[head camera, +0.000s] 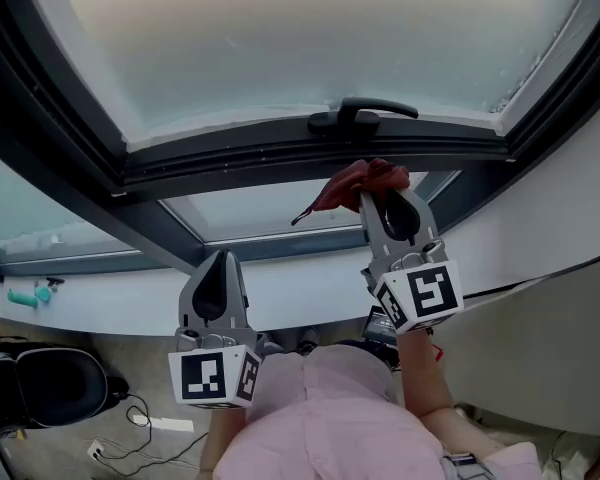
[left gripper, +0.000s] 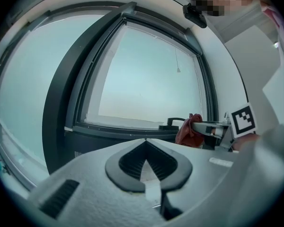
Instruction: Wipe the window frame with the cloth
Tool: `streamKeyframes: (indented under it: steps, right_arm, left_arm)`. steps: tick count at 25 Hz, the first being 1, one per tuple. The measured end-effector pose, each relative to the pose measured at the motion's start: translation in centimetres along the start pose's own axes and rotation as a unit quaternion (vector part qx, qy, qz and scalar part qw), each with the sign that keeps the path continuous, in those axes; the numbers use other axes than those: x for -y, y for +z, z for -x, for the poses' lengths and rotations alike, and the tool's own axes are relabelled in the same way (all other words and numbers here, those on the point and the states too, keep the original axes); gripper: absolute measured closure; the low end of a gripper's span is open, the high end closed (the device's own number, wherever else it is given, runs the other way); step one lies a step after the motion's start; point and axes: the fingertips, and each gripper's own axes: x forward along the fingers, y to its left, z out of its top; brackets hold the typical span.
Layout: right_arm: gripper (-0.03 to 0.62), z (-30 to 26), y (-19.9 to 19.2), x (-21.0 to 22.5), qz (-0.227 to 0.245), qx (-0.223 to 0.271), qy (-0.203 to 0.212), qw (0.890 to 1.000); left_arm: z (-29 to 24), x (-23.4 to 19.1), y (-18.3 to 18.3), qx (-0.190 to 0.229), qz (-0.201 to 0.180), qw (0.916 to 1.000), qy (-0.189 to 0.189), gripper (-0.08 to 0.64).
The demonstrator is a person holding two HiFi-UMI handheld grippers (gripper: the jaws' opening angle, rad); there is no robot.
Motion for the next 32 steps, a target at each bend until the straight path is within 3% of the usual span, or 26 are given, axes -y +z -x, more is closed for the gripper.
streamKeyframes:
  steps: [4,11,20,32]
  right_arm:
    - [0.525,2.2,-0.8,-4.8,-0.01,-0.011,0.055,0.998]
    - [0.525,7.9,-2.5,-5.9,-0.042,-0.037,0.033,0.998]
    - [0.525,12.1,-2.2,-9.8,-0.067,-0.041,0.008,0.997]
    - [0.525,14.7,-0.8,-21.1,-0.081,-0.035,0.008,0.996]
  left_arm:
    - [1.0,-1.9,-0.2,-0.003,-0.005,0.9997,0.025,0.563]
    - [3.6,-2.4,-1.2,-0.005,-0.07,0.9967,0.042,0.563]
    - [7.2,0.8,-1.5,-0.001,-0.055,0.9983,-0.02,0.563]
    - [14.6,-2.5,-0.3,0.001,-0.059,0.9963,-0.062,0.563]
